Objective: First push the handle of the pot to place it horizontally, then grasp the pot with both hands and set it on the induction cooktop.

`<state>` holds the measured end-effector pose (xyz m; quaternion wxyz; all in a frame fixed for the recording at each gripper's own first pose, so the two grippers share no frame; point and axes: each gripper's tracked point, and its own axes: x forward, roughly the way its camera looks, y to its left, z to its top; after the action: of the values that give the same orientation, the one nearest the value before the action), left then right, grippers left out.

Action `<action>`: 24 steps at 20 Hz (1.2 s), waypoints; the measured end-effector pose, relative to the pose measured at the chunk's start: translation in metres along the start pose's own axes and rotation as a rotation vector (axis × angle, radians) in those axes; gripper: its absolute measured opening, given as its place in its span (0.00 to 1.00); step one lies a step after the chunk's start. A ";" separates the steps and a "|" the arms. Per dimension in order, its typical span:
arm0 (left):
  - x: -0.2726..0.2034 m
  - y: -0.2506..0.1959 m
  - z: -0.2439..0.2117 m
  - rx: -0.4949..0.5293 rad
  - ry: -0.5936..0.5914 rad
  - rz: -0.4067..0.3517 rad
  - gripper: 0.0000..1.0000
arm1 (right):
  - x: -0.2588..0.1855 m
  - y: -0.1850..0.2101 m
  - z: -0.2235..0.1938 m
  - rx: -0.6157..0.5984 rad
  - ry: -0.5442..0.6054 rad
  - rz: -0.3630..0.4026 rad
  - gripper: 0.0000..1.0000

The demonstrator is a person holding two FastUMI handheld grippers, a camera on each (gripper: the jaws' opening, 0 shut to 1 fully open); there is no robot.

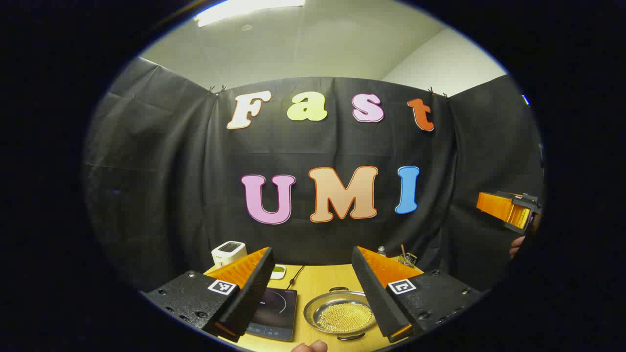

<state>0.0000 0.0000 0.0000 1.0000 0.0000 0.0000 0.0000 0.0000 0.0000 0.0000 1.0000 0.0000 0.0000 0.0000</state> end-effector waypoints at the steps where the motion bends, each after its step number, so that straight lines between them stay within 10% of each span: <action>1: -0.001 0.001 -0.001 0.000 0.003 0.005 0.97 | -0.002 0.000 -0.001 -0.003 0.002 0.003 0.92; 20: -0.020 -0.006 0.009 0.016 -0.007 0.064 0.95 | 0.000 0.001 -0.014 -0.029 0.042 0.088 0.97; 24: -0.025 -0.001 0.007 0.014 0.000 0.088 0.95 | 0.006 0.018 -0.024 -0.039 0.060 0.138 0.74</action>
<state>-0.0253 -0.0009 0.0065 0.9990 0.0068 0.0001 0.0438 0.0063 0.0183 -0.0245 0.9970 -0.0195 0.0299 0.0688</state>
